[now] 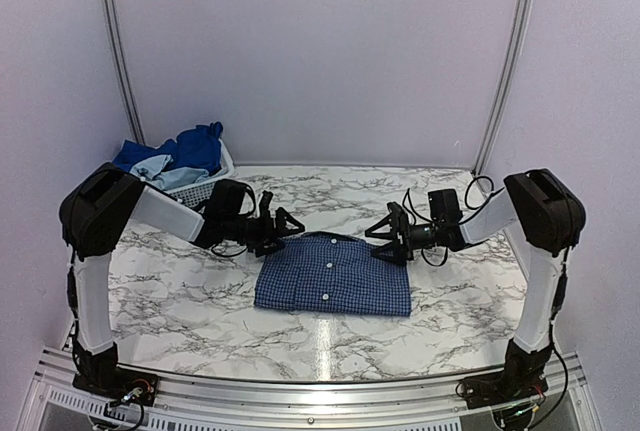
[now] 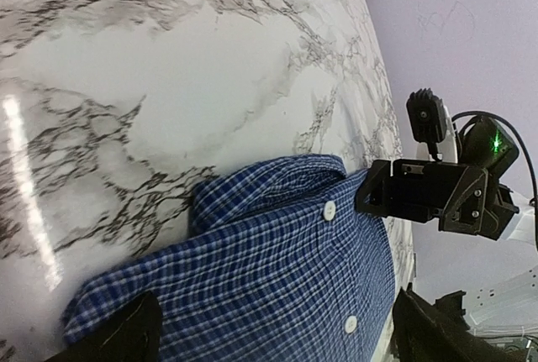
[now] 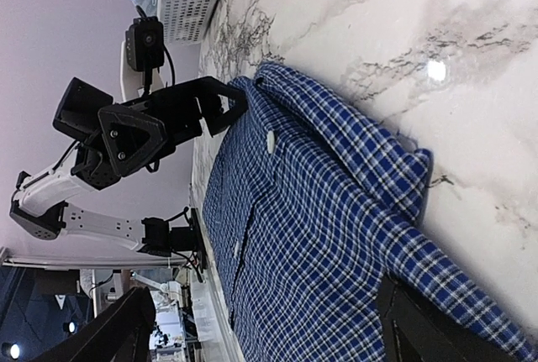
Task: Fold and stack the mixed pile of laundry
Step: Smooth out the square-folded shirt at the center of the board, then pick up the square-folded shirt from the center of the board, then pass from the left arm to the right, then turn over the square-folded shirt at the center of the board.
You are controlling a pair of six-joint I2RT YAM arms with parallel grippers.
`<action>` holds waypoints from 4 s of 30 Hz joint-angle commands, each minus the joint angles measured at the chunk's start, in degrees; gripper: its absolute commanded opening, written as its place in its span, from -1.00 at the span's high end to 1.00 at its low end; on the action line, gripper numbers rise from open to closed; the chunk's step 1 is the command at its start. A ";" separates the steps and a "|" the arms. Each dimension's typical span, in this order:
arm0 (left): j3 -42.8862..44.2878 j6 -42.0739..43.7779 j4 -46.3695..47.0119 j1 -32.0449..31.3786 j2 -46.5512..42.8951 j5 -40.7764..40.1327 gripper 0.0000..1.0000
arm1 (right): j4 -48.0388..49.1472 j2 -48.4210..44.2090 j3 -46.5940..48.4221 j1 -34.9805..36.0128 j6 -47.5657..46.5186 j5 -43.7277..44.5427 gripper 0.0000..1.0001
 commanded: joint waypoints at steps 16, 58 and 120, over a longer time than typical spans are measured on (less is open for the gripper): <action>14.08 57.00 -36.67 -27.53 -13.66 -30.65 -0.85 | -33.05 -38.29 -11.52 -8.01 -8.23 10.81 -0.79; 30.86 60.53 -23.88 -37.51 6.17 -29.67 1.00 | -8.66 -37.94 -35.75 -7.92 11.33 8.97 -0.97; 14.67 33.40 -42.33 -16.83 -17.55 -36.23 -0.98 | -90.57 -24.57 42.97 -14.80 -39.57 79.27 1.00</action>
